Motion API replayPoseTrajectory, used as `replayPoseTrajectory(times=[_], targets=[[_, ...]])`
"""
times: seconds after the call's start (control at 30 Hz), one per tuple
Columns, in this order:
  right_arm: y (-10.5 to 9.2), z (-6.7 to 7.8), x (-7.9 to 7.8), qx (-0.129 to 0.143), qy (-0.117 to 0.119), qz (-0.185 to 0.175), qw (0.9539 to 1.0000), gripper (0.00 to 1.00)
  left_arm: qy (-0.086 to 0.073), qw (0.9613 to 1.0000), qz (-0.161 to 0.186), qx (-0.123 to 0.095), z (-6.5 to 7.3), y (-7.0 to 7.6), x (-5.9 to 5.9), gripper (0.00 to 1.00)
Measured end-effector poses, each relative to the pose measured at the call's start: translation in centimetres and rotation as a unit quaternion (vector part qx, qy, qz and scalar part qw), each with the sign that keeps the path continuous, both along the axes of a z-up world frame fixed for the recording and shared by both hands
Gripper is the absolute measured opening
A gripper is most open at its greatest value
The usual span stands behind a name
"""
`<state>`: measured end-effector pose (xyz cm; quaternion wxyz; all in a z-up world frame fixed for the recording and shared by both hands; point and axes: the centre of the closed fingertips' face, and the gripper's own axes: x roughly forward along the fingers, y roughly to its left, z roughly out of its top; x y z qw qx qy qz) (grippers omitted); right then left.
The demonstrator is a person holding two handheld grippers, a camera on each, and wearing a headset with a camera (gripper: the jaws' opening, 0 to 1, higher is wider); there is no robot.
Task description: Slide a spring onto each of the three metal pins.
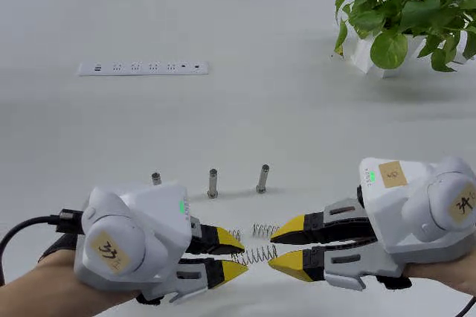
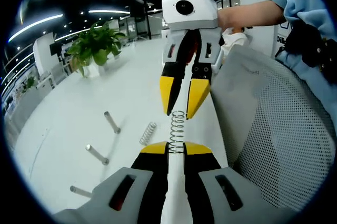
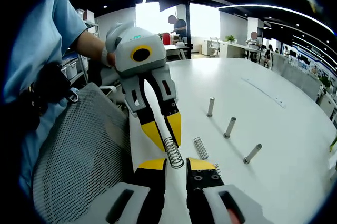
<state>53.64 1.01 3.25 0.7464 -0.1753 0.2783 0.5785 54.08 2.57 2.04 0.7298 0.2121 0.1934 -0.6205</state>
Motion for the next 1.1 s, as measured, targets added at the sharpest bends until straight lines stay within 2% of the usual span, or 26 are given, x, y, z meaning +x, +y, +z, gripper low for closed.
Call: replayPoseTrajectory(times=[0.27, 0.57, 1.1], targets=[[-0.1, -0.2, -0.3, -0.004, 0.006, 0.006, 1.0000, 0.07, -0.001, 1.0000, -0.004, -0.003, 0.2, 0.0, -0.2, 0.06], [0.2, 0.3, -0.6, -0.009, 0.001, 0.020, 0.9998, 0.07, 0.001, 1.0000, -0.001, 0.002, -0.1, 0.0, -0.3, 0.06], [1.1, 1.4, -0.4, -0.040, -0.042, 0.049, 0.9971, 0.07, 0.018, 0.9997, 0.017, 0.002, -0.5, -0.6, -0.2, 0.06]])
